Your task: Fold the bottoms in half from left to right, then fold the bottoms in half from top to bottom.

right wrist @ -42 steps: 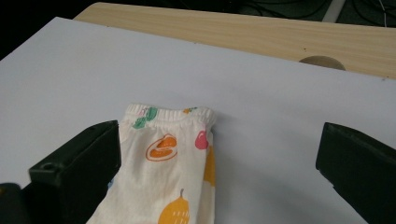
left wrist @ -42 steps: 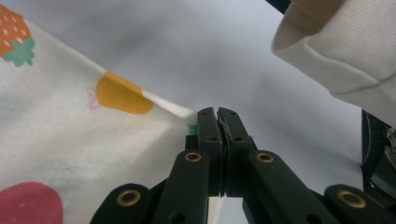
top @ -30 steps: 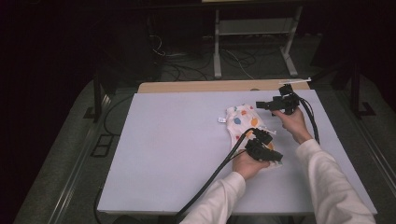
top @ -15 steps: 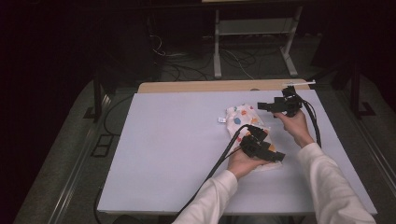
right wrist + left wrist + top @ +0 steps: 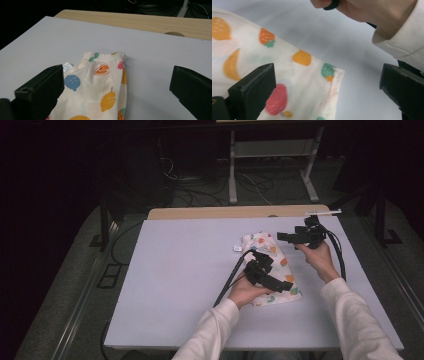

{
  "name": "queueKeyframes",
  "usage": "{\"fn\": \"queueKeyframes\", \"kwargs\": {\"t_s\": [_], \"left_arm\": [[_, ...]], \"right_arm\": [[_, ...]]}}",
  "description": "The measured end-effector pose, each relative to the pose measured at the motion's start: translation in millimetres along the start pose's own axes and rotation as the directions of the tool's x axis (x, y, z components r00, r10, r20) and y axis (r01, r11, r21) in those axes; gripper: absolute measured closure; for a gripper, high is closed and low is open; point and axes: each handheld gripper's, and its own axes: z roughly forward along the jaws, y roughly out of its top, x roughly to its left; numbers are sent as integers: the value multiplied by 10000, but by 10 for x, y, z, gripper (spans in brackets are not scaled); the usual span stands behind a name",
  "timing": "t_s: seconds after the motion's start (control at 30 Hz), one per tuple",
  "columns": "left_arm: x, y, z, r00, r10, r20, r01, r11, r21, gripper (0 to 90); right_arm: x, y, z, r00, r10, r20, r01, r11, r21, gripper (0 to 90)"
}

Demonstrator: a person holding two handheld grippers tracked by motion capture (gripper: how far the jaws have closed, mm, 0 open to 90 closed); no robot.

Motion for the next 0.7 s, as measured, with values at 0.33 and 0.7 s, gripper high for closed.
{"fn": "queueKeyframes", "kwargs": {"t_s": [0.33,0.7], "left_arm": [[174,-37,-225,9992,-71,-392,54,9991,-432,0],[350,7,-505,9962,63,-873,-114,9982,-581,0]], "right_arm": [[17,-23,-28,9999,-19,-129,19,10000,-45,0],[81,-12,-66,9993,-218,-314,219,9997,45,0]]}}
